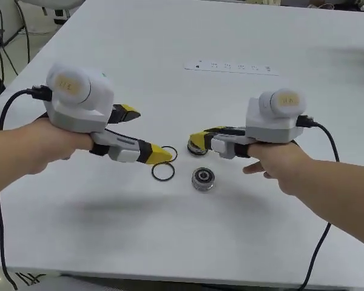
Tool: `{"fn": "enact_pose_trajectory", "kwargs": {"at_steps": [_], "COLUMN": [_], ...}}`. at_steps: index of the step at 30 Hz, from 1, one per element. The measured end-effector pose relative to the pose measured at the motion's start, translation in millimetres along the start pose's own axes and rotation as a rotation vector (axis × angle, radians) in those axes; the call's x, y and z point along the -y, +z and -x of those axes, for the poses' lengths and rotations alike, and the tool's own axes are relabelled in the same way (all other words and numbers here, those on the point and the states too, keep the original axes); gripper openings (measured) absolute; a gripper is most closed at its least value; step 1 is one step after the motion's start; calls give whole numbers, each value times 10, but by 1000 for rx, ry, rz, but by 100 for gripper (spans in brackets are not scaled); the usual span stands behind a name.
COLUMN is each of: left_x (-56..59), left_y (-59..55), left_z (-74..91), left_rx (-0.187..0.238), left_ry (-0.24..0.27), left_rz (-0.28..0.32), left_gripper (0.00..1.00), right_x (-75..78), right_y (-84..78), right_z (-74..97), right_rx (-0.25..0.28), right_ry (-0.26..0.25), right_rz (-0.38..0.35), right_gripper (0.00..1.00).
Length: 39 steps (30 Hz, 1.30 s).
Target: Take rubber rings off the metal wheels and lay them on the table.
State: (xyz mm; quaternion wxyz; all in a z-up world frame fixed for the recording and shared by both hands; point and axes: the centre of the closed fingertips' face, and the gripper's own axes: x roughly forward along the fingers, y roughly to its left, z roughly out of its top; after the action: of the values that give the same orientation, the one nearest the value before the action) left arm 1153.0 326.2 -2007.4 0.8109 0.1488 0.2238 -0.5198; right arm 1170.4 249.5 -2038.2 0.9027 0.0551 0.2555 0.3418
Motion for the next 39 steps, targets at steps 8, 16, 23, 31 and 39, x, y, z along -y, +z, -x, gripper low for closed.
{"fn": "enact_pose_trajectory", "kwargs": {"at_steps": [8,16,23,31,39], "left_x": [-21,-21,-16,11,46], "left_y": [16,29,33,31,8], "left_z": [-86,-166,-249,-322,-404], "left_rx": [-3,-10,-16,-19,-30], "left_ry": [-1,-9,-18,-28,-35], "left_rz": [12,12,15,23,20], "left_gripper": [67,64,60,56,53], "right_x": [90,99,121,129,128], "right_y": [-30,-76,-120,-193,-284], "right_z": [60,115,141,142,122], "right_rx": [0,-9,-21,-43,-62], "right_ry": [-19,-24,-20,-14,-8], "right_rz": [4,18,26,50,64], "right_gripper": [22,24,25,26,24]}}
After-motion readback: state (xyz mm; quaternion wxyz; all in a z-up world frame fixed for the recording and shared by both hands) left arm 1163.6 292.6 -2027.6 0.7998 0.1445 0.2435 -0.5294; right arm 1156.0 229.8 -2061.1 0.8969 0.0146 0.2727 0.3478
